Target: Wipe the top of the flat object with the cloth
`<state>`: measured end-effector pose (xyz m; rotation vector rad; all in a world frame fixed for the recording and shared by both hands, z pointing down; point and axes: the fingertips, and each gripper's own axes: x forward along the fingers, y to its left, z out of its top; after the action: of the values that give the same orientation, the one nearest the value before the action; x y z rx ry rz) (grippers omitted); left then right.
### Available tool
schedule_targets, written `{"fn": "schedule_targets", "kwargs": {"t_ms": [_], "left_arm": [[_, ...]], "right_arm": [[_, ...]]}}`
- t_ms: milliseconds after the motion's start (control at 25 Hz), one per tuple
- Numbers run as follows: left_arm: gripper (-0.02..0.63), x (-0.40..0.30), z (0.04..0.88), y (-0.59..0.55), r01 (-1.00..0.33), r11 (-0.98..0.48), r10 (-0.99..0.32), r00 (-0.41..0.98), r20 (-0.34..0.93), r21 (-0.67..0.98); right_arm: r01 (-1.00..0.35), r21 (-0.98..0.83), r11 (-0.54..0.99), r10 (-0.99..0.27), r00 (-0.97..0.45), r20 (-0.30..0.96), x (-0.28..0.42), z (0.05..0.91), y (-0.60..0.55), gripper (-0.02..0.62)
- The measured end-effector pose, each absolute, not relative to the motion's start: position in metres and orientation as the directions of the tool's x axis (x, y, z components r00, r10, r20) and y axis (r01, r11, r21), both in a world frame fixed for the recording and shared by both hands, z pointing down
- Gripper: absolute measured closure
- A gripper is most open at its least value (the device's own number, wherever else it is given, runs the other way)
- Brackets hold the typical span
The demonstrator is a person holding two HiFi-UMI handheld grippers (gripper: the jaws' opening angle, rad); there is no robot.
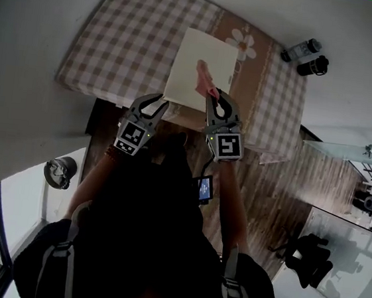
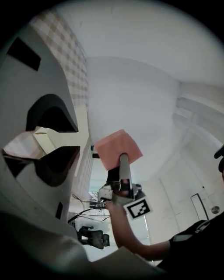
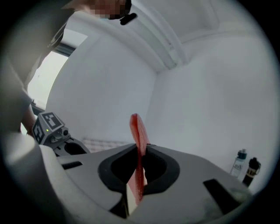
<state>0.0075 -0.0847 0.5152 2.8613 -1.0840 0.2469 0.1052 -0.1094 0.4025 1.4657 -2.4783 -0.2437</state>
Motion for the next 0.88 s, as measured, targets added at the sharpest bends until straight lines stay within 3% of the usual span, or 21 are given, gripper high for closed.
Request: {"fn": "schedule_targets", "kwargs": {"t_ms": [360,680,880], "left_arm": [[0.389,0.02,0.581,-0.107,-0.637,-0.771,-0.606,0.737,0.299,0.007],[0.325,0.034,0.597,-0.127,-0.582,-0.808,-0.546,0.797,0.26,0.087],[0.314,0.03,0.6,-0.119,-0.566,-0.816,-0.519,0.807,0.282,0.117]], "right_arm": [[-0.634,0.424,0.647,-0.762,-0.551,0.34,0.112,0.443,-0.261,0.578],[-0.361,0.637,0.681,-0.727,-0.435,0.531,0.116,0.501,-0.381,0.578],[-0.283,0.572,0.77,-0.637,-0.394,0.663,0.107,0.566,-0.387,0.578]]}}
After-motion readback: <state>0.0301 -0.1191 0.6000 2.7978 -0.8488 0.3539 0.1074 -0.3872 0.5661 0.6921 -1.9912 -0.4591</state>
